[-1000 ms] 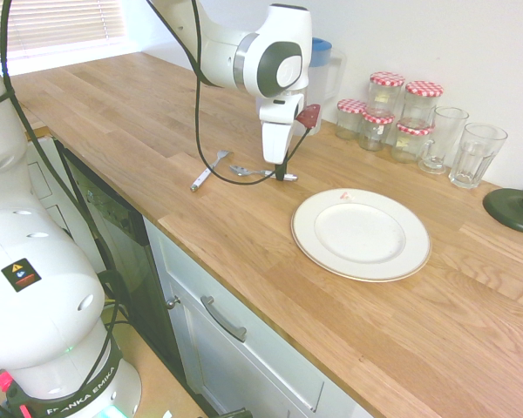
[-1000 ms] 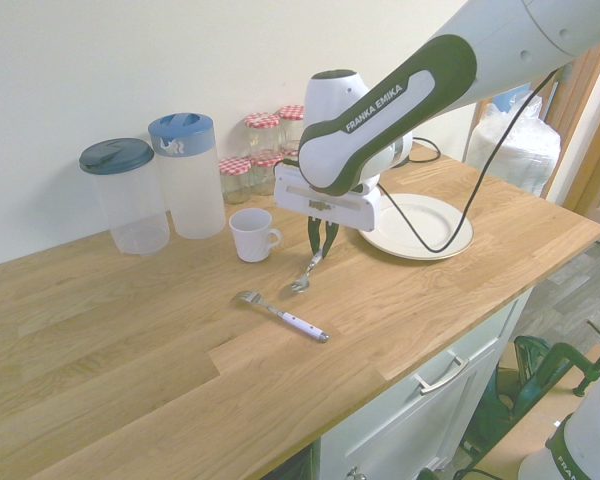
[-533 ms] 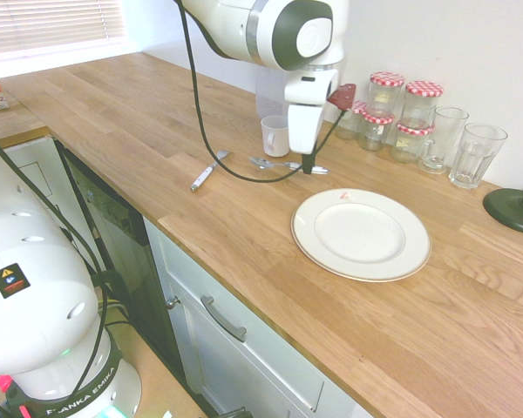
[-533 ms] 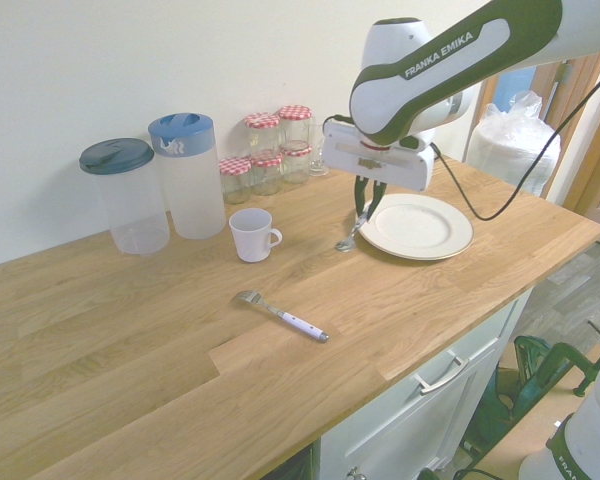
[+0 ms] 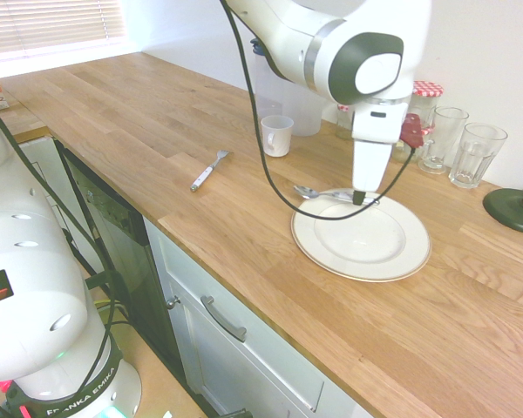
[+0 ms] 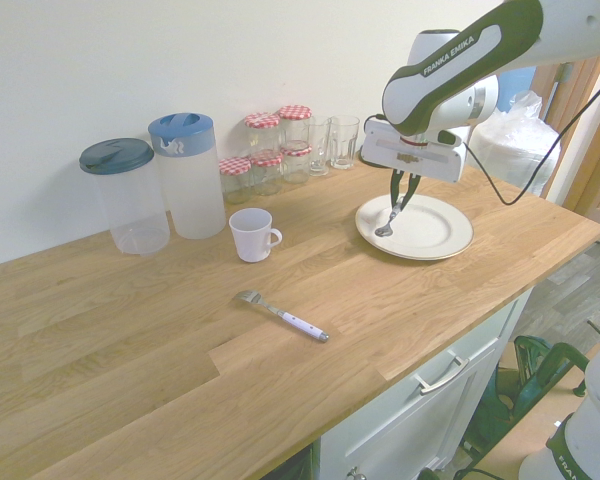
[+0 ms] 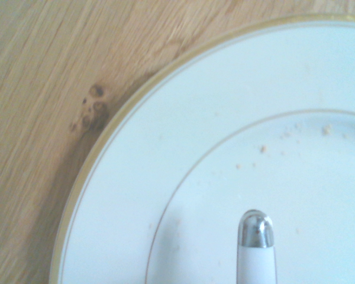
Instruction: Put the spoon into the plate
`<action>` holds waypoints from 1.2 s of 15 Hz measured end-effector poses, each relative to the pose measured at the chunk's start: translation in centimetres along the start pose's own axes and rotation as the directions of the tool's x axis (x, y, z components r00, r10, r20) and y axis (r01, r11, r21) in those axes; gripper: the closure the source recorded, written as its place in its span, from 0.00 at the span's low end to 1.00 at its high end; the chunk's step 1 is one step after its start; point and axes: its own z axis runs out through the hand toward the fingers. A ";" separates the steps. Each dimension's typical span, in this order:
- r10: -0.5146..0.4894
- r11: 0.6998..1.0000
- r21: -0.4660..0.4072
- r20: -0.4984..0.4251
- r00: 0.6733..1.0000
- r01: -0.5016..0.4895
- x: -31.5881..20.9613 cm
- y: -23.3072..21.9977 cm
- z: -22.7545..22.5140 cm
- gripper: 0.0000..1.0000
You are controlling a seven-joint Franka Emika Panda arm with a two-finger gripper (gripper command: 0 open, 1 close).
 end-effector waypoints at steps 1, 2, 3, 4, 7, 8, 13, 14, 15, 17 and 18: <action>0.002 1.000 -0.005 0.002 1.000 -0.002 0.8 -0.6 0.8 1.00; 0.007 1.000 -0.006 0.007 1.000 -0.007 1.6 -1.0 1.4 1.00; 0.015 1.000 -0.009 0.013 1.000 -0.014 2.2 -1.1 2.0 1.00; 0.019 1.000 -0.010 0.016 1.000 -0.019 2.9 -1.2 2.4 1.00; 0.025 1.000 -0.012 0.019 1.000 -0.025 4.4 -1.1 2.6 0.00; 0.019 1.000 -0.011 0.020 1.000 -0.019 4.5 -1.1 2.6 0.00; 0.008 1.000 -0.016 0.020 1.000 -0.008 4.5 -1.0 2.8 0.00; 0.008 1.000 -0.019 0.020 1.000 -0.007 4.4 -0.9 2.9 0.00; 0.008 1.000 -0.021 0.020 1.000 -0.007 4.4 -0.8 3.0 0.00; 0.006 1.000 -0.024 0.021 1.000 -0.006 4.4 -0.7 3.1 0.00; 0.003 1.000 -0.024 0.019 1.000 -0.003 4.3 -0.7 3.1 0.00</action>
